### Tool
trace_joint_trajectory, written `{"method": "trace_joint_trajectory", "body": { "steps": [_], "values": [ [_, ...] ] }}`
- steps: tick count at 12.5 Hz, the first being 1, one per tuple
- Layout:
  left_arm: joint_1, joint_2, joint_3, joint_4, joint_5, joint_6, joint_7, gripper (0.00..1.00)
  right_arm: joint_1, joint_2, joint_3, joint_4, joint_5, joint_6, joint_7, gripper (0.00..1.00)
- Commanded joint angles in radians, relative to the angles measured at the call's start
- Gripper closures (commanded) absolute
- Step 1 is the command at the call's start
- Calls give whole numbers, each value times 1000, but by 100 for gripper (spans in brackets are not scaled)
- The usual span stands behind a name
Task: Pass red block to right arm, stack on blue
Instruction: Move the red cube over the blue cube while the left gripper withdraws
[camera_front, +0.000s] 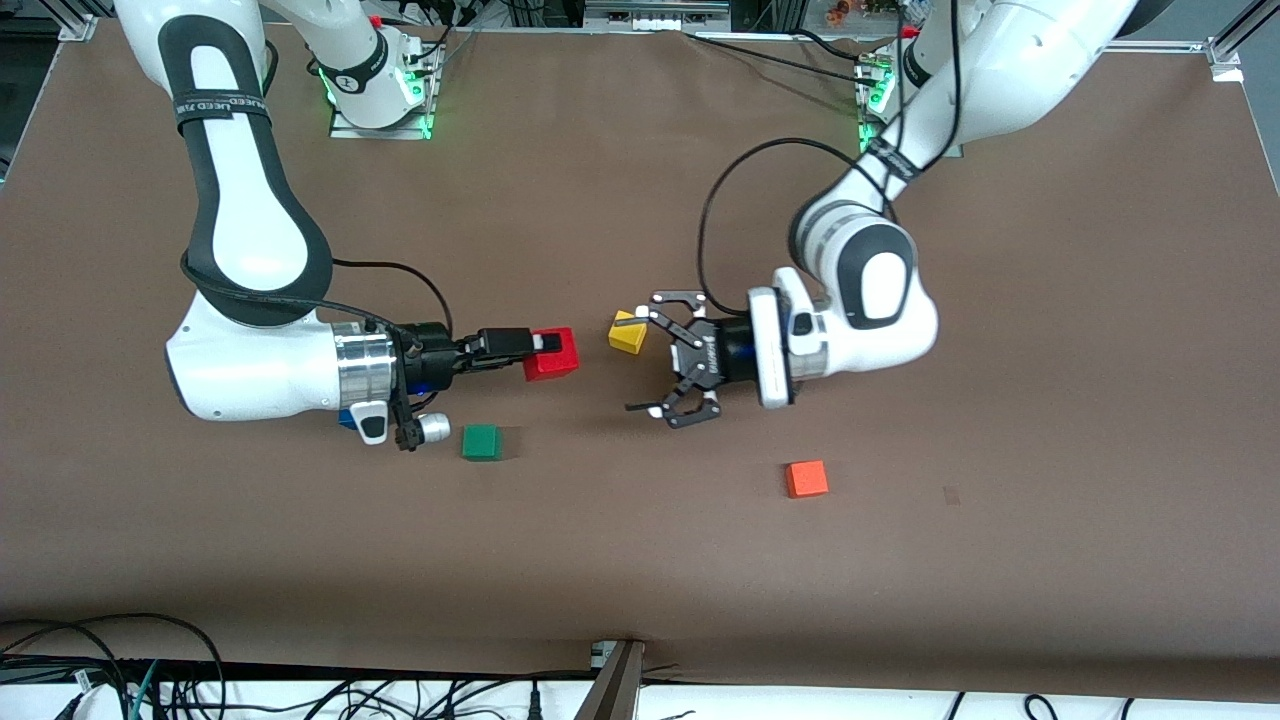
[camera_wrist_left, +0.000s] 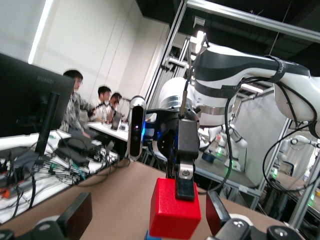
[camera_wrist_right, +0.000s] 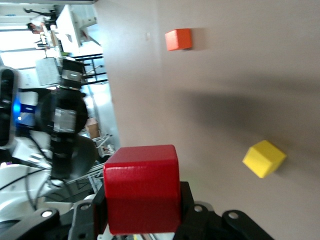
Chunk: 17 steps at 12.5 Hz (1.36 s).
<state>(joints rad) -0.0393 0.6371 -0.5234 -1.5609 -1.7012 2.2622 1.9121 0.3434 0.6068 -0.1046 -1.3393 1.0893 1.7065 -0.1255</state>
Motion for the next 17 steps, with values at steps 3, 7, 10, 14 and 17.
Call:
{"method": "trace_joint_trajectory", "body": {
  "steps": [3,7,10,14,17],
  "values": [
    [78,-53,-3,-42,496,-3,-401,0,0,-19,-37,17,-459,1,3,100],
    [90,-53,20,-62,843,-6,-571,0,26,-21,-29,8,-961,21,9,100],
    [101,-53,26,-48,1164,-44,-675,0,31,-39,-55,-61,-1011,62,14,100],
    [99,-99,52,21,1603,-124,-703,0,29,-208,-112,-430,-1010,396,32,100],
    [90,-97,91,96,1707,-296,-703,0,29,-239,-133,-538,-1007,493,108,100]
  ]
}}
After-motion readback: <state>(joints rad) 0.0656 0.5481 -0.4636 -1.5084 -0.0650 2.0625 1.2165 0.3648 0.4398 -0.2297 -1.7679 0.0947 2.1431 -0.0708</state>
